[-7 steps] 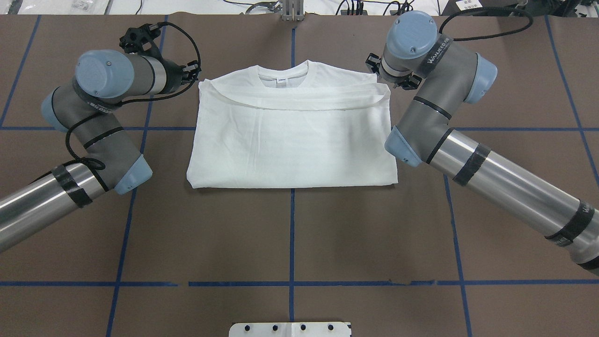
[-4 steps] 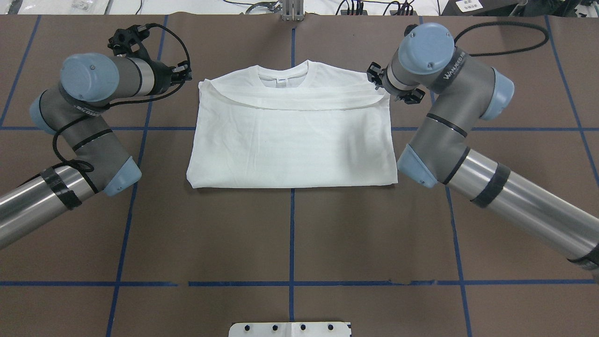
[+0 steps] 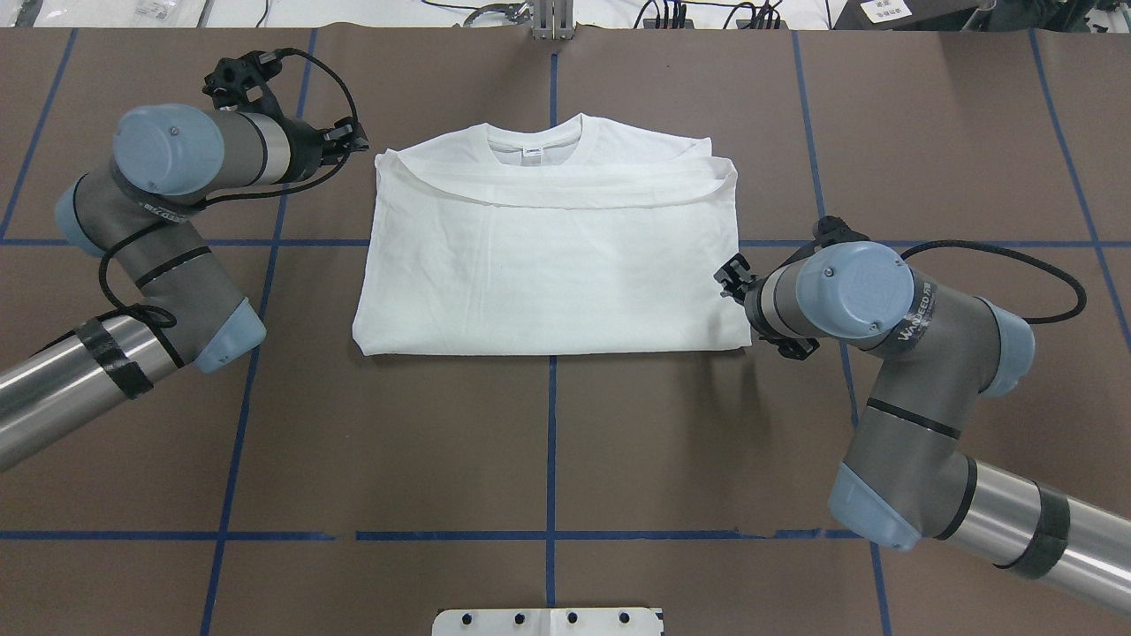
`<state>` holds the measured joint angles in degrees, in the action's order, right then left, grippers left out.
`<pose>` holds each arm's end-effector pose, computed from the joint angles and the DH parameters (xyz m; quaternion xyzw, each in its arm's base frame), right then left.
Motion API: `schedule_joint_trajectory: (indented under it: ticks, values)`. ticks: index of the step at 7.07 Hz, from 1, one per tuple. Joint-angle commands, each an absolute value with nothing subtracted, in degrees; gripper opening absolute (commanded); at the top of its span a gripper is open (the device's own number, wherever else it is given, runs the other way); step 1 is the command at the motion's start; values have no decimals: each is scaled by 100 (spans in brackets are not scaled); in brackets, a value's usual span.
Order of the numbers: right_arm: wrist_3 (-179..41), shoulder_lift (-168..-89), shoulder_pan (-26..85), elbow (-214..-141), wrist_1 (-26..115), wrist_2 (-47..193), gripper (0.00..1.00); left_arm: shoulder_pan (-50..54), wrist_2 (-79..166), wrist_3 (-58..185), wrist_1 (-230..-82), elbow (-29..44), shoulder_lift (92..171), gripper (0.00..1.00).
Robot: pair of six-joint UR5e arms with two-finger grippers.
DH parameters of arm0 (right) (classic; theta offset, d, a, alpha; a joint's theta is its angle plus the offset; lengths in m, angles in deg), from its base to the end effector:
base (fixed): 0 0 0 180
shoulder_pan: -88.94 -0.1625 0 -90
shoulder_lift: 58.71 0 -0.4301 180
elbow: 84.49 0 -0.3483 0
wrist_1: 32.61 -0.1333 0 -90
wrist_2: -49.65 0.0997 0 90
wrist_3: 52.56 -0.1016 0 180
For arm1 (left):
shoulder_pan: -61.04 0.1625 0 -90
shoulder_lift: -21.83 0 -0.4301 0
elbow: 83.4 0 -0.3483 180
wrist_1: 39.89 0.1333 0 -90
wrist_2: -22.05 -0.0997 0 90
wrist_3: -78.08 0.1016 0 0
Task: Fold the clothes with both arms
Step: 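Move the right gripper to the folded shirt's side edge and grasp it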
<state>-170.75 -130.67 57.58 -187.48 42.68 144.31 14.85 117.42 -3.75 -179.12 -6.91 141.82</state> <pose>-0.4249 -0.4054 0.3912 -0.0267 -0.3892 0.4435 0.8069 0.3829 -0.5780 0.3869 0.2125 0.5001 -0.2493 0.8016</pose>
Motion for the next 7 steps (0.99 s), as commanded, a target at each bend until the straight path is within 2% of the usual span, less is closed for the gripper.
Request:
schedule_joint_trajectory:
  ticks: [1,3,4,5,6,7]
  values:
    - [-17157,-13043,5835,-18610,4271,14457,77,1481,11741,-375,-17911,-694,14180,55]
    - [-17201,-13061,5835,-18592,4280,14457,75,1481,11741,-375,-17911,-694,14163,55]
    - [-17349,-13043,5844,-18592,4280,14457,64,1481,11732,-375,-17911,-694,14154,55]
    - [-17524,-13017,5879,-18548,4272,14457,46,1472,11741,-375,-17902,-641,14154,55]
    - [-17578,-12991,5879,-18548,4280,14466,35,1472,11741,-375,-17902,-623,14154,55]
    - [-17744,-12991,5879,-18548,4272,14475,0,1472,11723,-383,-17902,-615,14145,55]
